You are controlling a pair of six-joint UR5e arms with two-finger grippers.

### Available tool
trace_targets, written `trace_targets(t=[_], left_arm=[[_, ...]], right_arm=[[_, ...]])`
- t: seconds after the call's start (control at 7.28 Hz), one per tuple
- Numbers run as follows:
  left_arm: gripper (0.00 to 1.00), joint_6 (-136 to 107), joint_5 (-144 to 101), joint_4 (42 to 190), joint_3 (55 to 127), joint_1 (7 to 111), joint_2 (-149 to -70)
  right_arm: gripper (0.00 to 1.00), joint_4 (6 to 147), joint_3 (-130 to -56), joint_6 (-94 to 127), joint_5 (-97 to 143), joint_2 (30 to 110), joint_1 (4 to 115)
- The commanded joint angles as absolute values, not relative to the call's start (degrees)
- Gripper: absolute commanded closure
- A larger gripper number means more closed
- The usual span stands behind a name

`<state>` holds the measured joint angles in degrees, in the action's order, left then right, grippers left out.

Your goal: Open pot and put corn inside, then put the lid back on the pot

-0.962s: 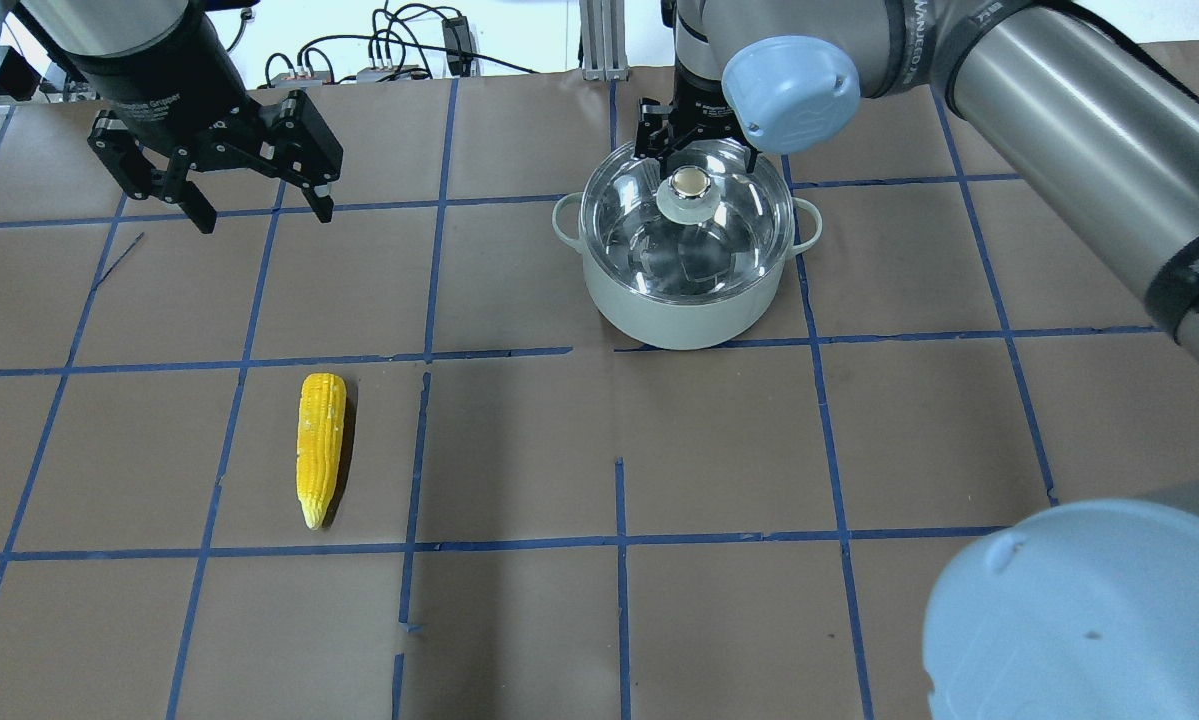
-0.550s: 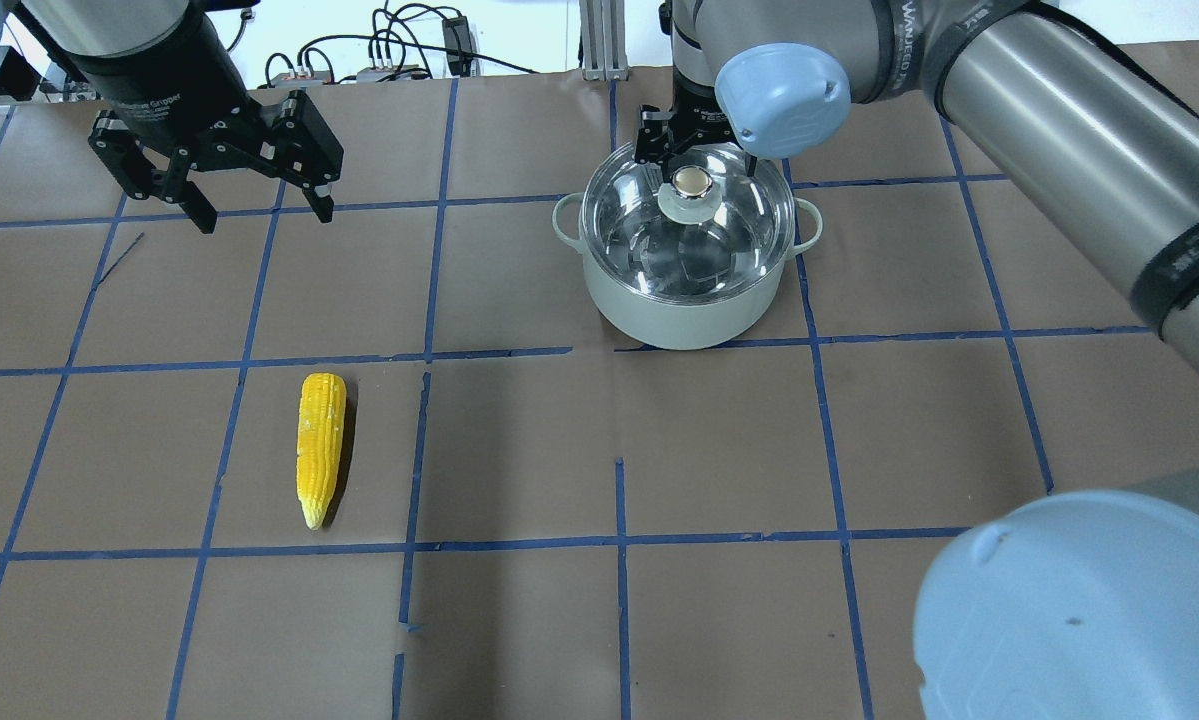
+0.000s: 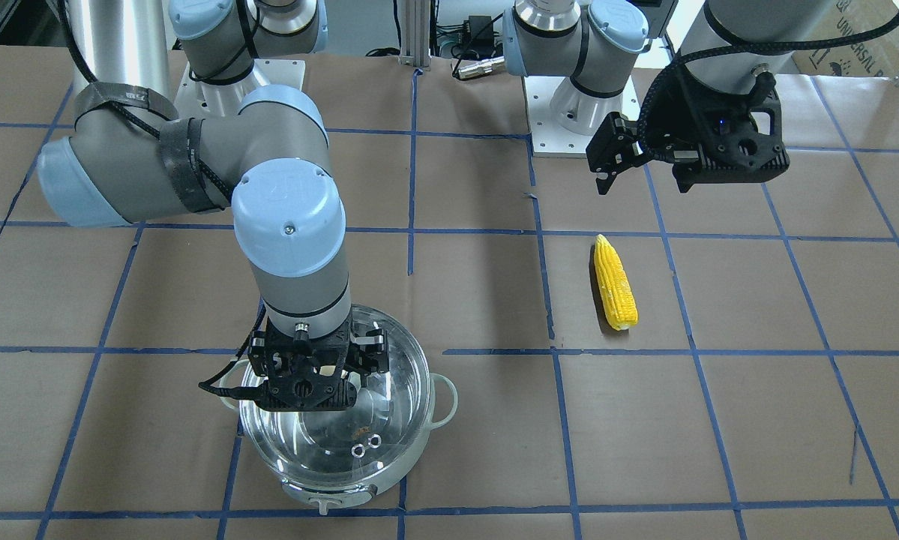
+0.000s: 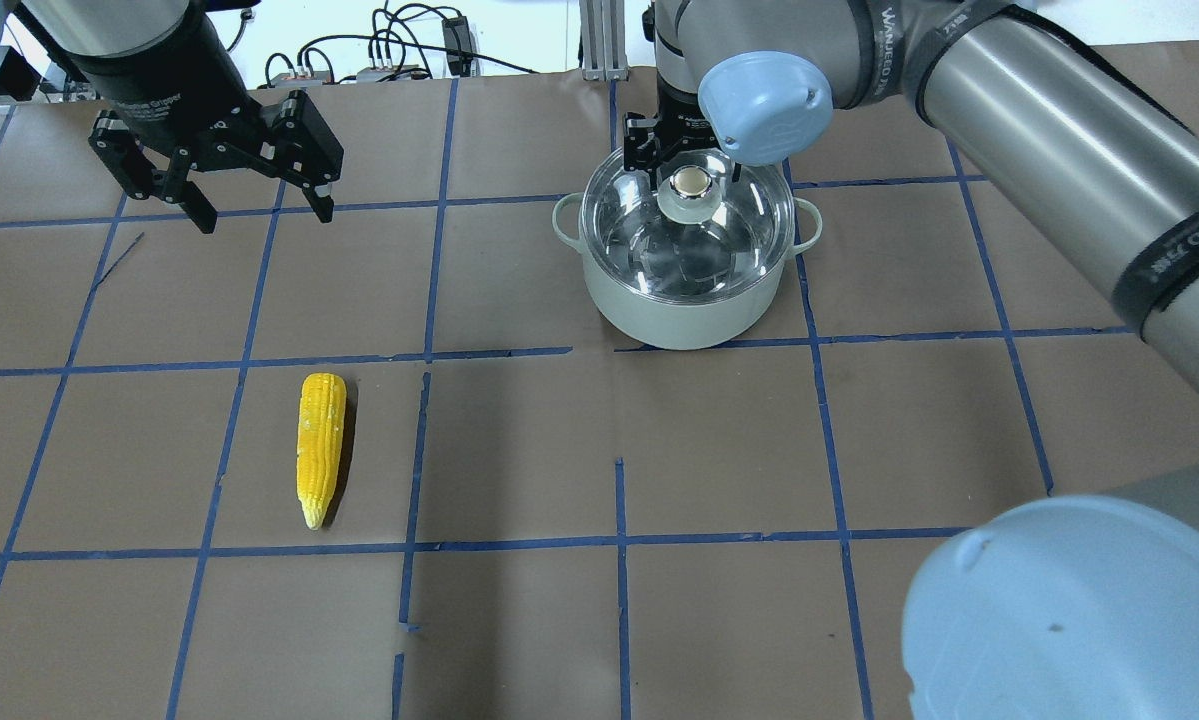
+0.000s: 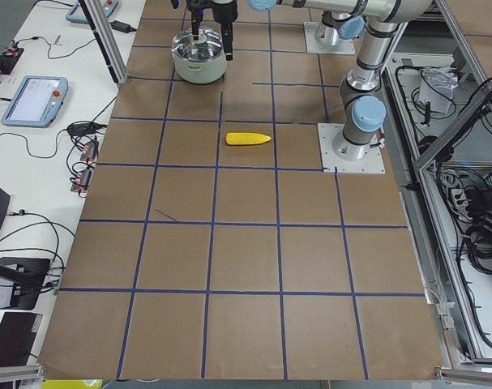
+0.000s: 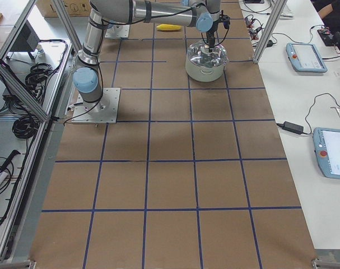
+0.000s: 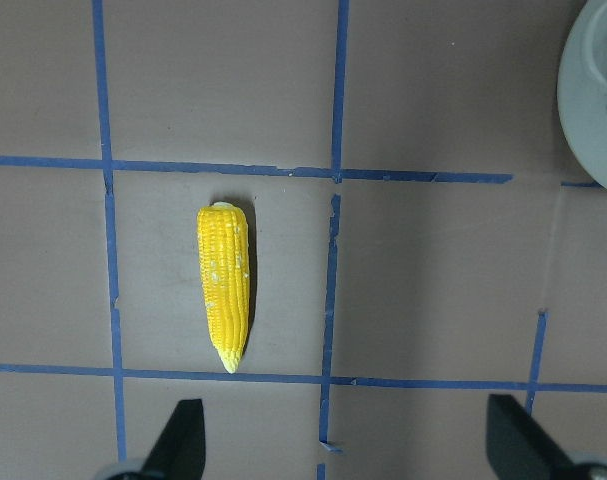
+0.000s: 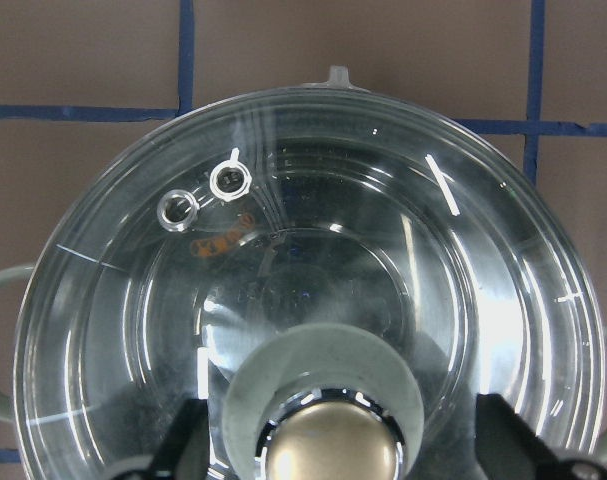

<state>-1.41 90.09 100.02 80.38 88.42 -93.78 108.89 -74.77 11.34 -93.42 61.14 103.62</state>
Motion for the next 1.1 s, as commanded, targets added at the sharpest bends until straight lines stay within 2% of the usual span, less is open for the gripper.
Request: trace_targets(t=[0.0,0.55,0.96], left_arm=[[0.00,-1.41,90.09,100.02,80.42,88.42,-93.69],[0.00,-1.23,90.17,99.85,80.33,88.42,-93.78],[0.00,-1.23,90.09,99.76,80.16,88.42,-93.87]], right_arm=[[0.21,108.90,-74.71,11.34,-93.25,61.17,103.71],[0.36,108.90,-74.71,11.34,-92.99,61.17,103.80],[0.61,108.90,-74.71,11.42,-92.99,61.26,103.80]])
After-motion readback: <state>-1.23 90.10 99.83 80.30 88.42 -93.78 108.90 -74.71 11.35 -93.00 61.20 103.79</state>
